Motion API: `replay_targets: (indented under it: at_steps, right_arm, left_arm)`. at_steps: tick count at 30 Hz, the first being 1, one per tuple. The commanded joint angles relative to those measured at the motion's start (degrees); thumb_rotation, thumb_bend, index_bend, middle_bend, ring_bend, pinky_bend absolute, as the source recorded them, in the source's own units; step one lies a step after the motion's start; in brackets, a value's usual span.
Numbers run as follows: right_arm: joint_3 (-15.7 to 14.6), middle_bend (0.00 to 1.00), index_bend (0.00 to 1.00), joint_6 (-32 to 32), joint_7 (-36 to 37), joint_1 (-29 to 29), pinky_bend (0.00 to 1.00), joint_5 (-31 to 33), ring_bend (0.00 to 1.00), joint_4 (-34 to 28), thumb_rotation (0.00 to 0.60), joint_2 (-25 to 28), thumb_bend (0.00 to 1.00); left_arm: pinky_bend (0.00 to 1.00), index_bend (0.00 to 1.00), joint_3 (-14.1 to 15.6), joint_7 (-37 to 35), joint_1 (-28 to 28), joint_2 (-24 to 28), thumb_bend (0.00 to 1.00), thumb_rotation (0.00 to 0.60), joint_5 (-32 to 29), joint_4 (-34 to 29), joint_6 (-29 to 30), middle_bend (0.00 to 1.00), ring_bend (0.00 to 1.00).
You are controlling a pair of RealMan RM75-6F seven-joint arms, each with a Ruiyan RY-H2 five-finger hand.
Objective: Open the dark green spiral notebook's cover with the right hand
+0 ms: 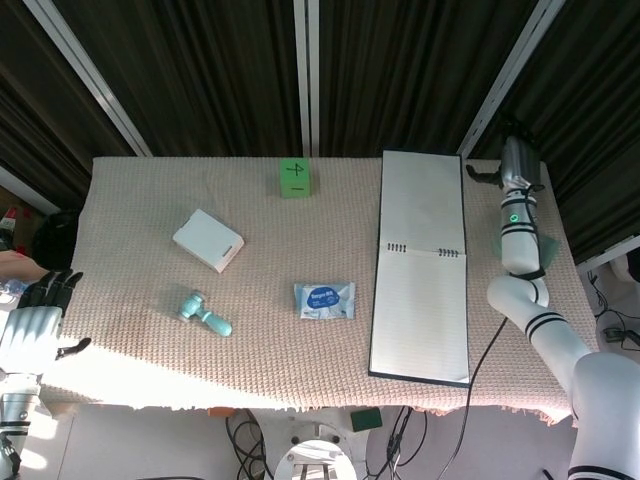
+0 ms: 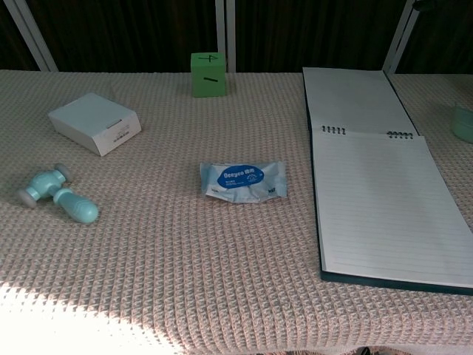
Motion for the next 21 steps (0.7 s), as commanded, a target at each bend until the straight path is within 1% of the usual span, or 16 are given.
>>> replay_targets:
  at_steps: [1,2,4,5,7,8,9,12,14,16,18,21]
  right_arm:
    - [-6.92,0.00,0.00,13.17,6.59,-7.62,0.00,-11.58,0.00,-11.79,0.600,5.84,0.20]
    - [-8.68,0.00,0.00,16.10,6.92,-9.60,0.00,-13.98,0.00,-14.82,0.600,7.39,0.21]
    - [-13.22,0.00,0.00,22.77,5.57,-14.58,0.00,-19.29,0.00,-22.13,0.600,11.38,0.21]
    - [-15.84,0.00,0.00,26.30,3.98,-17.67,0.00,-21.73,0.00,-26.84,0.600,13.74,0.21]
    - [-20.15,0.00,0.00,31.12,1.12,-22.40,0.00,-25.39,0.00,-34.68,0.600,17.55,0.22]
    - [-22.34,0.00,0.00,33.54,-1.28,-24.66,0.00,-27.28,0.00,-37.97,0.600,19.34,0.22]
    - [-24.90,0.00,0.00,36.98,-5.69,-27.61,0.00,-29.45,0.00,-41.19,0.600,21.15,0.22]
    - [-29.01,0.00,0.00,44.94,-16.72,-34.34,0.00,-32.45,0.00,-45.42,0.600,23.03,0.22]
    - [-29.89,0.00,0.00,48.92,-20.71,-37.81,0.00,-32.46,0.00,-46.25,0.600,23.19,0.22]
    - [-29.98,0.00,0.00,52.42,-22.71,-41.10,0.00,-31.44,0.00,-46.54,0.600,23.36,0.22]
    - [-29.96,0.00,0.00,54.25,-23.46,-43.36,0.00,-30.45,0.00,-46.94,0.600,24.15,0.22]
    - [-29.99,0.00,0.00,55.46,-24.83,-45.26,0.00,-30.10,0.00,-47.49,0.600,25.80,0.22]
  left_arm:
    - [0.15,0.09,0.13,-0.28,0.12,-0.16,0.03,0.600,0.29,0.23,0.31,0.08,0.05]
    - [0.15,0.09,0.17,-0.41,0.17,-0.25,0.03,0.600,0.40,0.36,0.45,0.08,0.05]
    - [0.15,0.09,0.27,-0.65,0.25,-0.49,0.03,0.600,0.73,0.65,0.73,0.08,0.05]
    - [0.15,0.09,0.33,-0.79,0.27,-0.62,0.03,0.600,0.99,0.80,0.91,0.08,0.05]
    - [0.15,0.09,0.45,-0.97,0.33,-0.77,0.03,0.600,1.44,0.95,1.24,0.08,0.05]
    - [0.15,0.09,0.51,-0.99,0.37,-0.80,0.03,0.600,1.68,1.00,1.42,0.08,0.05]
    - [0.15,0.09,0.59,-0.96,0.45,-0.84,0.03,0.600,2.05,1.03,1.77,0.08,0.05]
    - [0.15,0.09,0.73,-1.03,0.76,-0.86,0.03,0.600,3.09,1.01,2.97,0.08,0.05]
    - [0.15,0.09,0.81,-1.11,0.98,-0.87,0.03,0.600,3.69,1.12,3.70,0.08,0.05]
    - [0.14,0.09,0.92,-1.29,1.19,-0.87,0.03,0.600,4.26,1.20,4.36,0.08,0.05]
    - [0.14,0.09,1.04,-1.41,1.36,-0.84,0.03,0.600,4.73,1.30,4.83,0.08,0.05]
    - [0.14,0.09,1.16,-1.50,1.59,-0.78,0.03,0.600,5.49,1.41,5.60,0.08,0.05]
